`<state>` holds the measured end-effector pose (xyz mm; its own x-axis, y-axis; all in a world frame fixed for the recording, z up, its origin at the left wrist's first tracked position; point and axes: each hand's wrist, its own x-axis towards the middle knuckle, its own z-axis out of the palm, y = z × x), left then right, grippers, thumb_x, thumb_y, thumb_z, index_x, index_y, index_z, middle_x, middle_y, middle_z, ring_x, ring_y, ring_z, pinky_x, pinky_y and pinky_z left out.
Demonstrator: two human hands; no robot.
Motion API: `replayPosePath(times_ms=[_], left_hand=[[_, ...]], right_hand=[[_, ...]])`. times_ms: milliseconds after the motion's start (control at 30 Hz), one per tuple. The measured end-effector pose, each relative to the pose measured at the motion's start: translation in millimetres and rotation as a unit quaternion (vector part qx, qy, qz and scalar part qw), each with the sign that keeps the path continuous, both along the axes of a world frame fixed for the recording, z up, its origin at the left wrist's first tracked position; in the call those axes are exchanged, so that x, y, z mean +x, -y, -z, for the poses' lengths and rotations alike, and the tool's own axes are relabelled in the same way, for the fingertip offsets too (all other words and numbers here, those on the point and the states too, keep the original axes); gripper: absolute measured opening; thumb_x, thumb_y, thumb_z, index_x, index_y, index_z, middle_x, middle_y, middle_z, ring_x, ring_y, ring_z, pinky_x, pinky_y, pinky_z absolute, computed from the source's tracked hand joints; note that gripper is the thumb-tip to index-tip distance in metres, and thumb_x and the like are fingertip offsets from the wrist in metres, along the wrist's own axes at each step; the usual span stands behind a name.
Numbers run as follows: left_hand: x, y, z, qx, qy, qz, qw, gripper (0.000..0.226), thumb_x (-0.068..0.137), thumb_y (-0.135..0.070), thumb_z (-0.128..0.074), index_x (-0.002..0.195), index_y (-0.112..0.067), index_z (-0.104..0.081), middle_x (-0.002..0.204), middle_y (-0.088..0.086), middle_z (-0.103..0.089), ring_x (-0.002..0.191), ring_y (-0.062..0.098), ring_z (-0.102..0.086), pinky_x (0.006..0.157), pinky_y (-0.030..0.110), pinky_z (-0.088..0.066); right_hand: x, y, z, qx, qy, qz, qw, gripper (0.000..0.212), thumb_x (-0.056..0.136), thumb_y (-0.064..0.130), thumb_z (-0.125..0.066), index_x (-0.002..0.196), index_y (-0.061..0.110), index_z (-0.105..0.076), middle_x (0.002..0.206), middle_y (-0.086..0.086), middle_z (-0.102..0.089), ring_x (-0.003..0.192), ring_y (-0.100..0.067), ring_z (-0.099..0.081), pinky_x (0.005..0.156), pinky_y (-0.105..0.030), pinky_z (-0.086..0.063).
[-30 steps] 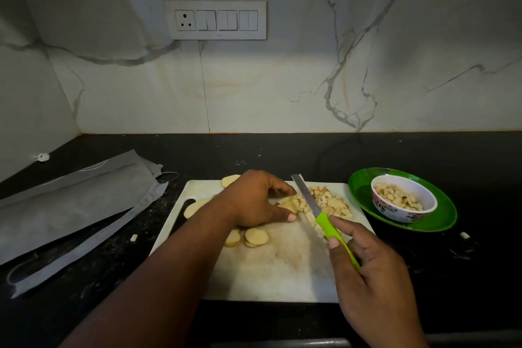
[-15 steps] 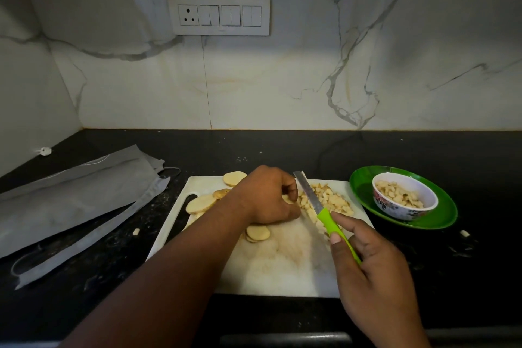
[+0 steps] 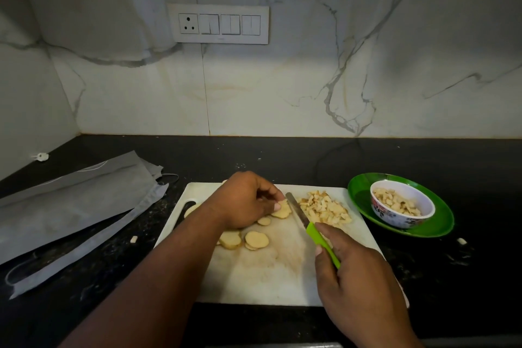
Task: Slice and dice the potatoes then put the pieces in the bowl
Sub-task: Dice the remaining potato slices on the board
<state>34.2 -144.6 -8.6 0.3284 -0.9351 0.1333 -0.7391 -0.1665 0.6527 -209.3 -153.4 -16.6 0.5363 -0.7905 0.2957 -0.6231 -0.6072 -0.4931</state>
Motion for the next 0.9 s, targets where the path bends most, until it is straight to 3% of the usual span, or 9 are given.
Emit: replayPosePath(times_ms=[133, 267, 333, 433, 600, 733, 900], left_hand=[[0.8, 0.4, 1.7, -0.004, -0.001, -0.004, 1.000, 0.022, 0.090, -0.024, -0.081, 0.107, -0.037, -0.080, 0.103, -0.022, -0.076, 0.095, -0.007, -0.068, 0.094, 0.022, -0.057], [-0.5, -0.2, -0.1, -0.005, 0.002, -0.007, 1.000, 0.031, 0.084, -0.036, -0.086, 0.115, -0.037, -0.079, 0.111, -0.020, -0.075, 0.100, -0.003, -0.067, 0.097, 0.026, -0.056], [-0.4, -0.7, -1.2, 0.007, 0.009, -0.006, 1.000, 0.032, 0.083, -0.041, -0.086, 0.114, -0.037, -0.079, 0.117, -0.019, -0.075, 0.103, 0.000, -0.066, 0.098, 0.029, -0.056], [-1.8, -0.7, -1.6, 0.016, 0.016, 0.004, 1.000, 0.024, 0.086, -0.039, -0.084, 0.109, -0.035, -0.082, 0.109, -0.019, -0.077, 0.097, -0.001, -0.069, 0.097, 0.032, -0.058], [-9.0, 3.2, -2.3, 0.013, 0.048, -0.026, 0.998, 0.016, 0.092, -0.031, -0.079, 0.108, -0.028, -0.083, 0.102, -0.015, -0.078, 0.092, 0.004, -0.070, 0.092, 0.033, -0.060], [-13.0, 3.7, -3.4, 0.033, 0.085, -0.030, 0.995, 0.016, 0.093, -0.032, -0.077, 0.108, -0.028, -0.083, 0.104, -0.017, -0.077, 0.090, 0.003, -0.069, 0.091, 0.034, -0.061], [-14.1, -0.2, -9.7, 0.074, 0.131, -0.005, 0.989, 0.032, 0.087, -0.041, -0.082, 0.117, -0.031, -0.079, 0.118, -0.018, -0.074, 0.105, 0.004, -0.067, 0.098, 0.034, -0.057]], right_hand=[[3.6, 3.4, -2.1, 0.003, 0.012, 0.008, 1.000, 0.044, 0.096, 0.044, -0.047, 0.140, 0.043, -0.050, 0.102, 0.016, -0.070, 0.091, -0.007, -0.064, 0.077, -0.024, -0.049], [5.3, 1.0, -1.1, 0.001, 0.002, 0.009, 1.000, 0.046, 0.096, 0.046, -0.044, 0.142, 0.045, -0.045, 0.080, 0.014, -0.065, 0.077, -0.007, -0.061, 0.070, -0.024, -0.047], [6.1, -1.1, -2.5, -0.002, -0.004, 0.010, 1.000, 0.048, 0.097, 0.045, -0.043, 0.144, 0.046, -0.041, 0.092, 0.015, -0.068, 0.084, -0.007, -0.062, 0.077, -0.025, -0.049], [10.4, -5.4, -5.3, -0.024, -0.022, 0.004, 0.999, 0.051, 0.098, 0.046, -0.040, 0.148, 0.047, -0.034, 0.109, 0.017, -0.068, 0.096, -0.007, -0.061, 0.085, -0.023, -0.047], [23.6, -8.8, -1.6, -0.066, -0.071, -0.012, 0.995, 0.053, 0.098, 0.044, -0.040, 0.151, 0.044, -0.032, 0.105, 0.011, -0.069, 0.094, -0.010, -0.063, 0.075, -0.021, -0.042], [28.8, -6.9, -2.2, -0.056, -0.131, -0.018, 0.990, 0.053, 0.101, 0.042, -0.035, 0.153, 0.043, -0.027, 0.114, 0.009, -0.067, 0.102, -0.011, -0.063, 0.084, -0.025, -0.046], [29.8, -3.6, -3.9, -0.033, -0.147, -0.033, 0.988, 0.053, 0.100, 0.038, -0.038, 0.153, 0.041, -0.028, 0.117, 0.008, -0.066, 0.105, -0.012, -0.061, 0.086, -0.027, -0.045]])
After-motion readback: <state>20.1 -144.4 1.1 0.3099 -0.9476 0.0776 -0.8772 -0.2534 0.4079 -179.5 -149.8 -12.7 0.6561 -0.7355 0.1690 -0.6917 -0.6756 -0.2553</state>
